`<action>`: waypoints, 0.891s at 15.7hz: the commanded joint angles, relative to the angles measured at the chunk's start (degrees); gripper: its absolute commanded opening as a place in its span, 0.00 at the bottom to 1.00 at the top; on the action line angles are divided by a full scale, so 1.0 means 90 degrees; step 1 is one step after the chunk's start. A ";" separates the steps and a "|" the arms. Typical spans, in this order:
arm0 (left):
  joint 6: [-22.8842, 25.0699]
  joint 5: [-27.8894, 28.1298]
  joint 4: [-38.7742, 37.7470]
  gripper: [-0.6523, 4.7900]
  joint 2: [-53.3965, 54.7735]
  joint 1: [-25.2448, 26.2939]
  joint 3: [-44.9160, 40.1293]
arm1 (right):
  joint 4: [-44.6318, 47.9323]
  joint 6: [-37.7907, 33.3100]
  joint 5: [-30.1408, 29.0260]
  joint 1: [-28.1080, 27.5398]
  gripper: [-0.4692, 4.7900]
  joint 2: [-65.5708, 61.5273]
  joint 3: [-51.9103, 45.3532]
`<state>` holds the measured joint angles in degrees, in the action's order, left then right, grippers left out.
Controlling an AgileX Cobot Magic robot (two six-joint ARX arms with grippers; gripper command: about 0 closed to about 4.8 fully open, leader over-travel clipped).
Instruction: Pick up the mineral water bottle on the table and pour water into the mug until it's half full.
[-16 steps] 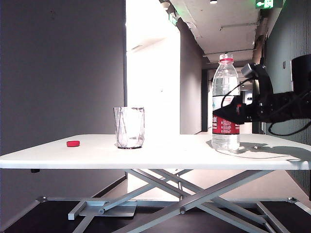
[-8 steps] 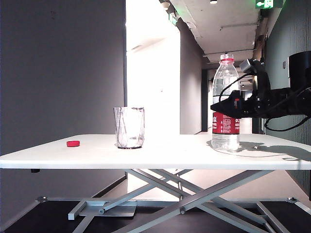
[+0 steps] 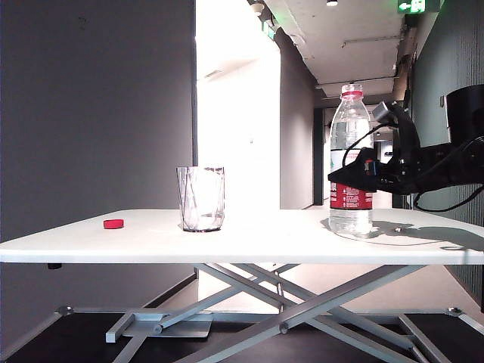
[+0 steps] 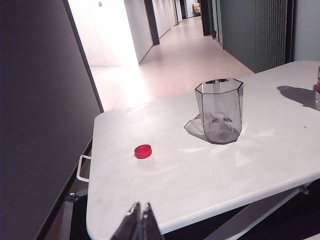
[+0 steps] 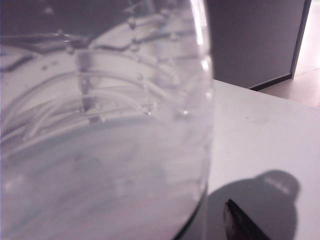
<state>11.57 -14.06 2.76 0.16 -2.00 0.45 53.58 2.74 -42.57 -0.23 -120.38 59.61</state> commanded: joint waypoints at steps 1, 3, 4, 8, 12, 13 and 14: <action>-0.0024 -0.0012 0.0078 0.11 0.0005 0.0005 0.0015 | 0.0029 -0.0015 0.0000 -0.0005 0.96 0.0024 0.0012; -0.0024 -0.0012 0.0078 0.11 0.0005 0.0005 0.0015 | 0.0049 -0.0015 -0.0002 -0.0005 0.80 0.0024 0.0012; -0.0024 -0.0012 0.0078 0.11 0.0005 0.0005 0.0015 | 0.0095 -0.0015 -0.0007 -0.0005 0.68 0.0024 0.0012; -0.0024 -0.0012 0.0078 0.11 0.0005 0.0005 0.0015 | 0.0265 -0.0017 -0.0143 -0.0002 0.58 0.0027 0.0015; -0.0024 -0.0012 0.0078 0.11 0.0005 0.0005 0.0015 | 0.0274 -0.0017 -0.0180 0.0000 0.43 0.0029 0.0015; -0.0024 -0.0012 0.0078 0.11 0.0005 0.0005 0.0015 | 0.0313 -0.0019 -0.0306 0.0000 0.42 0.0029 0.0015; -0.0024 -0.0012 0.0078 0.11 0.0005 0.0005 0.0015 | 0.0401 -0.0022 -0.0430 0.0000 0.42 0.0029 0.0015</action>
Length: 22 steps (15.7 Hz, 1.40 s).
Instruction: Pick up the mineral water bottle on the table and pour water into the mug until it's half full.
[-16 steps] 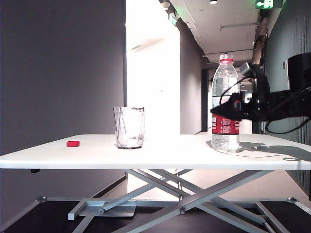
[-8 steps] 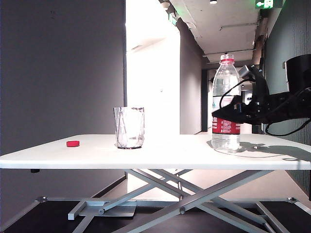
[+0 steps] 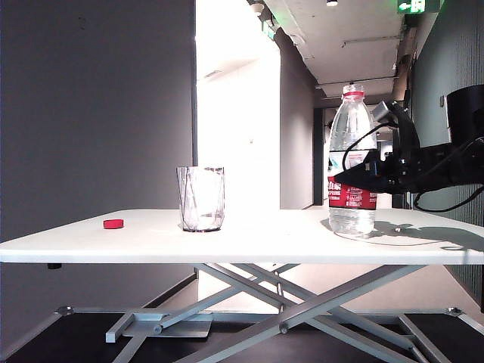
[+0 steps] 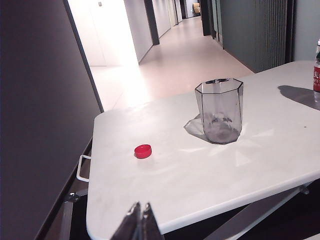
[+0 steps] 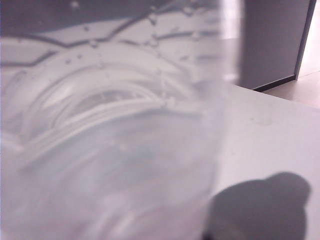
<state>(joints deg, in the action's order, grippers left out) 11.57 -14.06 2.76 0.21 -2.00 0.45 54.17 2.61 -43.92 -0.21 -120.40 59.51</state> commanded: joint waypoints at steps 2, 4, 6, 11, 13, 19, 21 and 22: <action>-0.0024 -0.0012 0.0078 0.11 0.0000 0.0005 0.0015 | 0.0559 -0.0029 -0.0415 0.0000 0.42 0.0041 0.0027; -0.0024 -0.0012 0.0078 0.11 0.0000 0.0005 0.0015 | 0.0675 -0.0226 -0.0410 0.0000 0.42 0.0112 0.0029; -0.0024 -0.0012 0.0078 0.11 0.0000 0.0005 0.0015 | 0.0673 -0.0299 -0.0393 0.0005 0.42 0.0267 0.0029; -0.0024 -0.0015 0.0078 0.11 0.0000 0.0005 0.0015 | 0.0454 -0.0260 -0.0398 0.0148 0.42 0.0549 0.0078; -0.0024 -0.0012 0.0078 0.11 0.0000 0.0005 0.0015 | -0.0202 0.0117 -0.0107 0.0381 0.42 0.0639 0.0151; -0.0024 -0.0015 0.0075 0.11 0.0000 0.0005 0.0015 | -0.1052 0.1324 0.1634 0.1246 0.43 0.0714 0.0505; -0.0024 -0.0012 0.0075 0.11 0.0000 0.0005 0.0015 | -0.1311 0.1863 0.2431 0.1608 0.43 0.0724 0.0636; -0.0024 -0.0012 0.0078 0.11 0.0000 0.0005 0.0015 | -0.1518 0.2132 0.2686 0.1756 0.43 0.0724 0.0716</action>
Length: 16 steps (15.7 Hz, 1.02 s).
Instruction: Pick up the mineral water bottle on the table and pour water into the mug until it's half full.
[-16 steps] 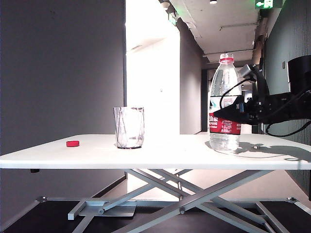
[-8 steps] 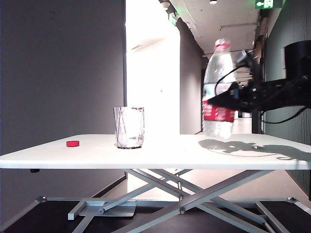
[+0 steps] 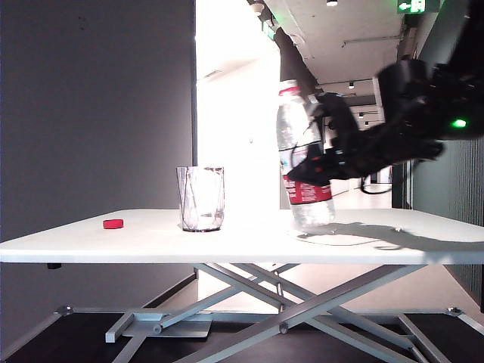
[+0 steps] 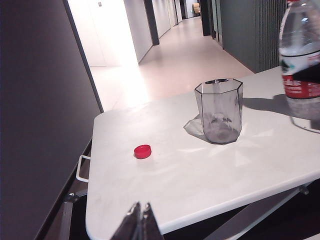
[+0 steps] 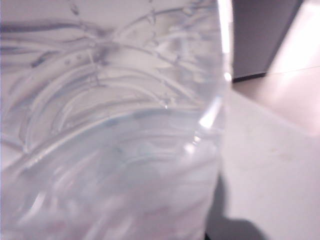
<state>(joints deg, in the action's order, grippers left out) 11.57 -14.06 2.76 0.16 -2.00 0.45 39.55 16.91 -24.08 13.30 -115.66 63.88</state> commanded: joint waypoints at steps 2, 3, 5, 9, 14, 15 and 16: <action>-0.0024 -0.0012 0.0075 0.11 0.0005 0.0005 0.0015 | -0.0253 0.0937 0.1020 0.0529 0.43 0.0197 0.0391; -0.0024 -0.0012 0.0075 0.11 0.0005 0.0005 0.0015 | -0.0442 0.1095 0.1537 0.0687 0.43 0.0197 0.0491; -0.0024 -0.0012 0.0075 0.11 0.0005 0.0005 0.0015 | -0.0945 0.1518 0.2171 0.0886 0.43 0.0197 0.0733; -0.0024 -0.0015 0.0075 0.11 0.0005 0.0005 0.0015 | -0.1382 0.1809 0.2747 0.0933 0.43 0.0197 0.1052; -0.0024 -0.0015 0.0075 0.11 0.0005 0.0005 0.0015 | -0.1710 0.2737 0.3094 0.0984 0.43 0.0192 0.1146; -0.0024 -0.0015 0.0075 0.11 0.0005 0.0005 0.0015 | -0.1710 0.3128 0.3281 0.1037 0.43 0.0189 0.1146; -0.0024 -0.0012 0.0078 0.11 0.0005 0.0005 0.0015 | -0.1705 0.3286 0.3364 0.1049 0.43 0.0189 0.1149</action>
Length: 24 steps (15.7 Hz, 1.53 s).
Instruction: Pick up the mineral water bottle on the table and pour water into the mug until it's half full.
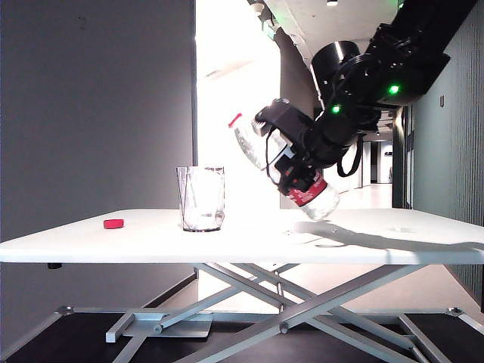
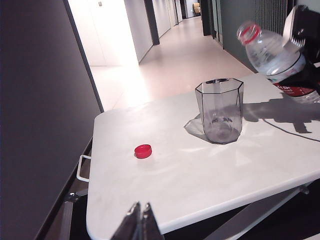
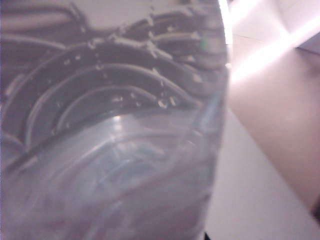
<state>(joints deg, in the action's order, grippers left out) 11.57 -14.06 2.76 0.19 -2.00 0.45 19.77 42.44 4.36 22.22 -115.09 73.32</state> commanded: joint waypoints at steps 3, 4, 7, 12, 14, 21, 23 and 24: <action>-0.0024 -0.0012 0.0075 0.11 0.0002 0.0005 0.0015 | 0.0476 0.0697 0.0580 0.0109 0.43 0.0117 0.0165; -0.0024 -0.0012 0.0075 0.11 0.0002 0.0005 0.0015 | 0.0498 0.0874 0.0665 0.0131 0.43 0.0117 0.0168; -0.0024 -0.0012 0.0075 0.11 0.0002 0.0005 0.0015 | 0.0493 0.1435 0.0869 0.0248 0.43 0.0107 0.0204; -0.0024 -0.0012 0.0075 0.11 0.0002 0.0005 0.0015 | 0.0551 0.2004 0.1197 0.0287 0.43 0.0107 0.0206; -0.0024 -0.0015 0.0075 0.11 0.0002 0.0005 0.0015 | 0.0610 0.2171 0.1239 0.0287 0.43 0.0107 0.0206; -0.0024 -0.0015 0.0078 0.11 0.0002 0.0005 0.0015 | 0.0777 0.2533 0.1433 0.0287 0.43 -0.0138 0.0602; -0.0024 -0.0015 0.0075 0.11 0.0002 0.0005 0.0015 | 0.0782 0.2671 0.1440 0.0287 0.43 -0.0158 0.0619; -0.0024 -0.0012 0.0075 0.11 0.0002 0.0005 0.0015 | 0.0784 0.2730 0.1511 0.0284 0.43 -0.0158 0.0619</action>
<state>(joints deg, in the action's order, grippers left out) 11.57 -14.06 2.76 0.16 -2.00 0.45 22.37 66.50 17.04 24.67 -117.49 78.02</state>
